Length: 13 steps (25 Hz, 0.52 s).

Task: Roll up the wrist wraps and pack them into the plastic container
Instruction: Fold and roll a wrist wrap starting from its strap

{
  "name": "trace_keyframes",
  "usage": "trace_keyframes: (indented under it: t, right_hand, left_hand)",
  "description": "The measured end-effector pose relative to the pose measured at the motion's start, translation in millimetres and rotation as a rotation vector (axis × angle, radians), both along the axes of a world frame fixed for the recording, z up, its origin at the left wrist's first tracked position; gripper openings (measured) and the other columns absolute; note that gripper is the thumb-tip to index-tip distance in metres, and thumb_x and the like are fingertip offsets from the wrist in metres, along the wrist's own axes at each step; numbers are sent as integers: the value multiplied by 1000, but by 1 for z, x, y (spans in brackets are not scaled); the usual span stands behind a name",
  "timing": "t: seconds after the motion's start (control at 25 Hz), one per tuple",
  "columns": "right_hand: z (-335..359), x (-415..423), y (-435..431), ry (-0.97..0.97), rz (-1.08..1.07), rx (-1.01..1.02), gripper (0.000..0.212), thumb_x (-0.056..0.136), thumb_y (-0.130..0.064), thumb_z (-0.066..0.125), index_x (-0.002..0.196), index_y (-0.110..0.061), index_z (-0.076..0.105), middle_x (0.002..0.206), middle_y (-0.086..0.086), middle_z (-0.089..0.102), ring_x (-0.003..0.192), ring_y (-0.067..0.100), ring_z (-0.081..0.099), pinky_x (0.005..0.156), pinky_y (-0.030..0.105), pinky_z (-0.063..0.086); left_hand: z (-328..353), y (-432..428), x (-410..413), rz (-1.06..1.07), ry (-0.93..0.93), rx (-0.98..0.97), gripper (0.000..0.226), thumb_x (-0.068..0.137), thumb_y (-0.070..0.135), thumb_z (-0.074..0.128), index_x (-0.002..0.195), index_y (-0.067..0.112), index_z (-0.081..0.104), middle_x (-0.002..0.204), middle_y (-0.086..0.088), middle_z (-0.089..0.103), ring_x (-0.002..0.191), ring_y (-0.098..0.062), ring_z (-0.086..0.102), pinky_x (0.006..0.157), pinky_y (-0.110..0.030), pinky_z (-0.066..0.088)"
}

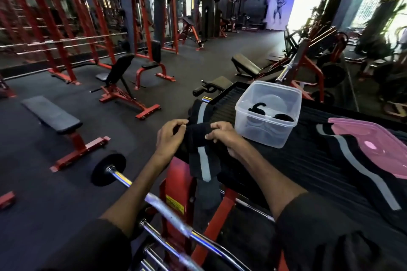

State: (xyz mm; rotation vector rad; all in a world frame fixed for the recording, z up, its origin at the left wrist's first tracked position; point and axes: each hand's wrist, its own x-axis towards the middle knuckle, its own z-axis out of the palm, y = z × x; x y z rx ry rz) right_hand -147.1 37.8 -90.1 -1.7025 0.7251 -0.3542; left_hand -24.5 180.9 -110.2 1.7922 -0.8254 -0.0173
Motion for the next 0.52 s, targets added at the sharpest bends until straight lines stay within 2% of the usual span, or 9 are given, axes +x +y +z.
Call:
trace_keyframes:
  t: [0.04, 0.08, 0.16, 0.24, 0.32, 0.36, 0.44, 0.52]
  right_hand:
    - [5, -6, -1, -40, -26, 27, 16, 82, 3, 68, 91, -10, 72, 67, -5, 66, 56, 6, 50, 48, 16, 37]
    - [12, -16, -3, -81, -54, 66, 20, 82, 3, 67, 88, -15, 73, 64, -8, 65, 55, 5, 48, 48, 17, 34]
    - [30, -40, -9, -178, -67, 122, 24, 82, 3, 66, 94, -16, 75, 79, 0, 68, 61, 8, 48, 54, 22, 33]
    - [50, -67, -17, -282, -69, 178, 26, 82, 4, 64, 92, -15, 78, 90, 8, 67, 69, 17, 50, 61, 25, 35]
    - [77, -99, -20, -395, -93, 253, 31, 84, 4, 57, 85, -17, 79, 87, 6, 69, 77, 20, 53, 70, 29, 40]
    - [88, -114, -22, -462, -84, 294, 33, 86, 4, 53, 85, -16, 78, 86, 3, 70, 77, 18, 56, 73, 30, 42]
    - [106, -147, -23, -594, -78, 365, 34, 88, 3, 49, 91, -14, 78, 89, 3, 72, 81, 17, 62, 81, 33, 47]
    - [114, -173, -21, -675, -96, 394, 35, 87, 3, 49, 90, -13, 80, 93, 7, 75, 86, 20, 68, 87, 35, 50]
  left_hand:
    - [4, 0, -4, 9, 28, 8, 21, 96, 13, 61, 112, 16, 75, 118, 0, 73, 115, -15, 65, 106, -38, 49]
    - [4, -2, -7, 2, 54, -10, 22, 96, 16, 61, 113, 17, 74, 120, 0, 72, 116, -15, 64, 106, -38, 48]
    - [8, -9, -16, -44, 152, -4, 19, 97, 25, 61, 109, 20, 74, 118, 2, 73, 115, -15, 64, 107, -40, 48]
    - [14, -21, -30, -173, 354, 41, 25, 97, 38, 60, 95, 21, 77, 104, 3, 77, 105, -16, 69, 104, -44, 50]
    - [25, -33, -56, -356, 617, 73, 37, 100, 44, 53, 84, 21, 77, 84, 6, 77, 84, -13, 71, 94, -39, 53]
    - [29, -41, -70, -445, 713, 90, 40, 103, 44, 49, 83, 23, 76, 80, 7, 75, 75, -10, 71, 90, -37, 51]
    - [38, -58, -104, -611, 885, 75, 41, 104, 44, 43, 91, 22, 75, 90, 0, 75, 74, -11, 71, 87, -36, 50]
    - [48, -72, -134, -702, 1053, 14, 48, 104, 44, 40, 84, 19, 75, 82, -5, 73, 71, -14, 70, 81, -33, 49]
